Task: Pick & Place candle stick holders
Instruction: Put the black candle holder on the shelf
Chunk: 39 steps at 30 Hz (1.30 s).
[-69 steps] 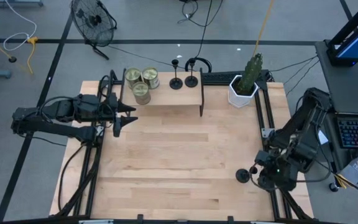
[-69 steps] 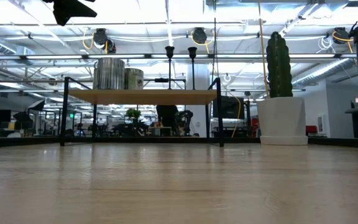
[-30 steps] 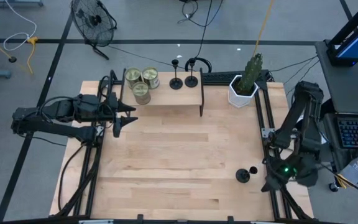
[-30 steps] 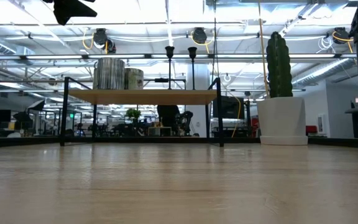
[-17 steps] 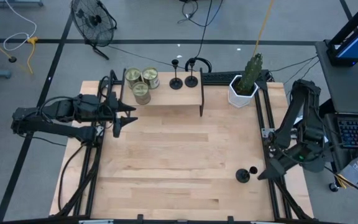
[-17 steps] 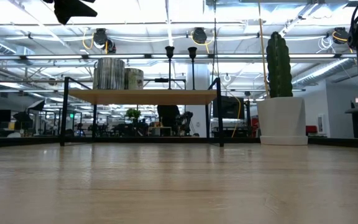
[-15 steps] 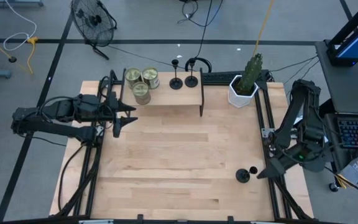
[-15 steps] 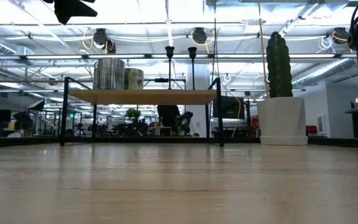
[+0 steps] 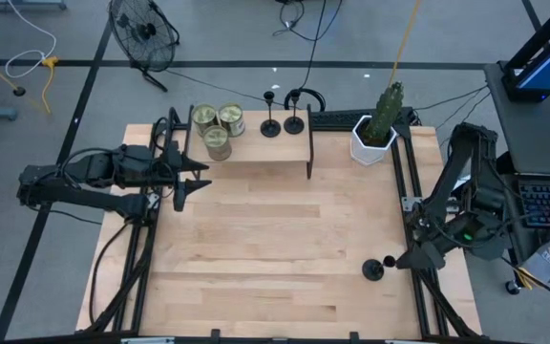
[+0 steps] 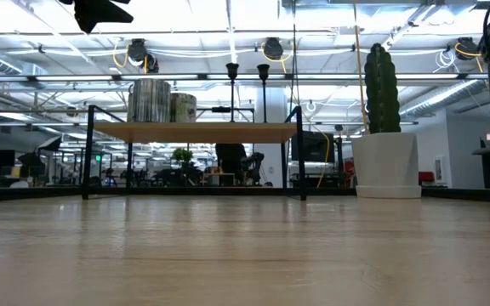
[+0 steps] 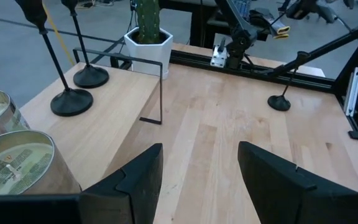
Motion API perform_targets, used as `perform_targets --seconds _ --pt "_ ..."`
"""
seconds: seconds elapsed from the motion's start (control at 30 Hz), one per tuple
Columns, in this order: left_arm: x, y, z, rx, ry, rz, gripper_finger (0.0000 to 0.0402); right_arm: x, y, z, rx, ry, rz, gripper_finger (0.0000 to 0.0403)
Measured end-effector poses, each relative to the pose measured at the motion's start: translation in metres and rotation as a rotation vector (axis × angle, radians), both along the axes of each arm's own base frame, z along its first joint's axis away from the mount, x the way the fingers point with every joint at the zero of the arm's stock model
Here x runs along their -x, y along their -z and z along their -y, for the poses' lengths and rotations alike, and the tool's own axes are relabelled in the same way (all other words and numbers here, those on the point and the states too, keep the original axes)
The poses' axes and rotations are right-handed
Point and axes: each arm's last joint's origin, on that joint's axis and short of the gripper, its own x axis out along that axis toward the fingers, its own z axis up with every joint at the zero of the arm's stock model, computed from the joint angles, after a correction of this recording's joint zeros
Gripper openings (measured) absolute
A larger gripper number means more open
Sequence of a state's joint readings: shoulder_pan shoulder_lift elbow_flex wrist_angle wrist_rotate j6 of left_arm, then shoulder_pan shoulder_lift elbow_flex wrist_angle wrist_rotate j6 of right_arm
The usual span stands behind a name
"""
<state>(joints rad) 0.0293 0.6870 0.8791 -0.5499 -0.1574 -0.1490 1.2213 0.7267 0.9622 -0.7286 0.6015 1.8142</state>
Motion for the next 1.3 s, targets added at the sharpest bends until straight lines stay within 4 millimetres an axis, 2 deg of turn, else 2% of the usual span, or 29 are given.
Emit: perform_targets --seconds 0.13,0.27,0.37,0.43,0.6,0.77,1.3 --pt "0.000 0.000 0.000 0.000 -0.001 0.000 0.0216 -0.003 -0.014 0.004 0.099 -0.042 -0.058 0.0171" --pt "0.000 0.000 0.000 0.003 -0.001 0.001 0.0216 -0.005 -0.022 0.006 0.180 -0.083 -0.274 0.0171" --pt "0.000 0.000 0.000 0.006 -0.002 0.001 0.0216 -0.009 -0.022 0.006 0.262 -0.074 -0.465 0.0171" --pt "0.000 0.000 0.000 0.006 -0.003 0.001 0.0216 -0.014 -0.020 0.003 0.314 -0.052 -0.530 0.0171" --pt "0.000 0.000 0.000 0.004 -0.003 0.001 0.0216 -0.034 -0.013 -0.009 0.323 -0.054 -0.588 0.0171" --pt "0.000 0.000 0.000 0.002 -0.004 0.001 0.0216 -0.044 -0.006 -0.014 0.330 -0.044 -0.652 0.0171" --pt "0.000 0.000 0.000 0.003 -0.012 0.001 0.0216 -0.060 0.011 -0.019 0.458 -0.024 -0.772 0.0171"
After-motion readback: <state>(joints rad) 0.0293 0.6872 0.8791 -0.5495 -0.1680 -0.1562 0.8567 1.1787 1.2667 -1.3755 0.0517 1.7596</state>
